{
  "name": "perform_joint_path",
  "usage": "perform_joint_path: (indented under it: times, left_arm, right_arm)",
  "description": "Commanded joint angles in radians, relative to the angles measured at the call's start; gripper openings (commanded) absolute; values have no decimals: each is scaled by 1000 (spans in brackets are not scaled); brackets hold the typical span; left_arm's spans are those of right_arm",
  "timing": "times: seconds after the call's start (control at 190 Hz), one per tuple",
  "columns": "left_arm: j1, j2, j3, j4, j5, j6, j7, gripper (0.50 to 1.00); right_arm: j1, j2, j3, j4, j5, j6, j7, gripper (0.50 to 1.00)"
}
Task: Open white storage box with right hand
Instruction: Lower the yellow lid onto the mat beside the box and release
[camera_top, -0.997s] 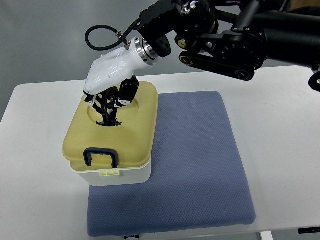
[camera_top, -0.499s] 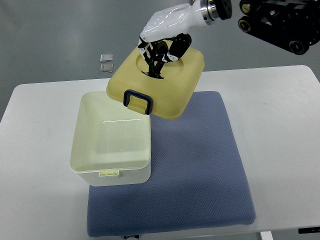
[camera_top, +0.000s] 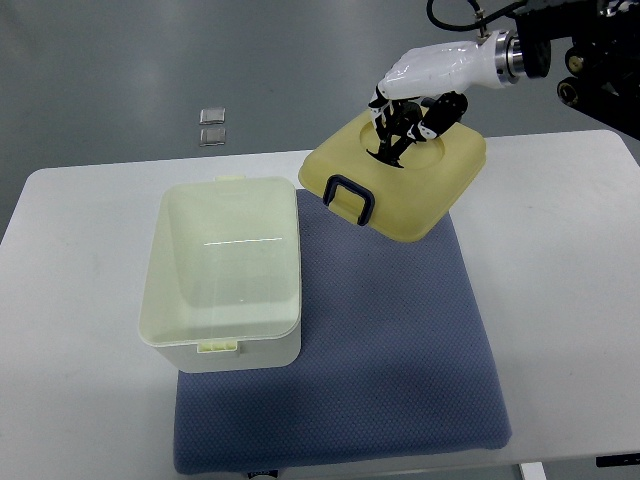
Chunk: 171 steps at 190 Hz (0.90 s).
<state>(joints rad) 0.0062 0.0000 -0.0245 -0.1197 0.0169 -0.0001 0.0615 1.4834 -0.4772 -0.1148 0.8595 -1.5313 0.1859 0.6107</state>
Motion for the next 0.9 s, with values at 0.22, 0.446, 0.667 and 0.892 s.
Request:
perform_joint_path:
  times: [0.22,0.446,0.667,0.892]
  left_arm:
    - [0,0,0,0,0,0,0,1000]
    - [0,0,0,0,0,0,0,1000]
    - [0,0,0,0,0,0,0,1000]
    - [0,0,0,0,0,0,0,1000]
  right_arm:
    - [-123,5,-2,-19,-6,-72,0,500]
    - [-176,20,1,-19,-32,-94,0,500]
    - [-216,68,0,-16,-39,-115,0,500]
    - [-224,71,0,-7,-39,-117,0,500]
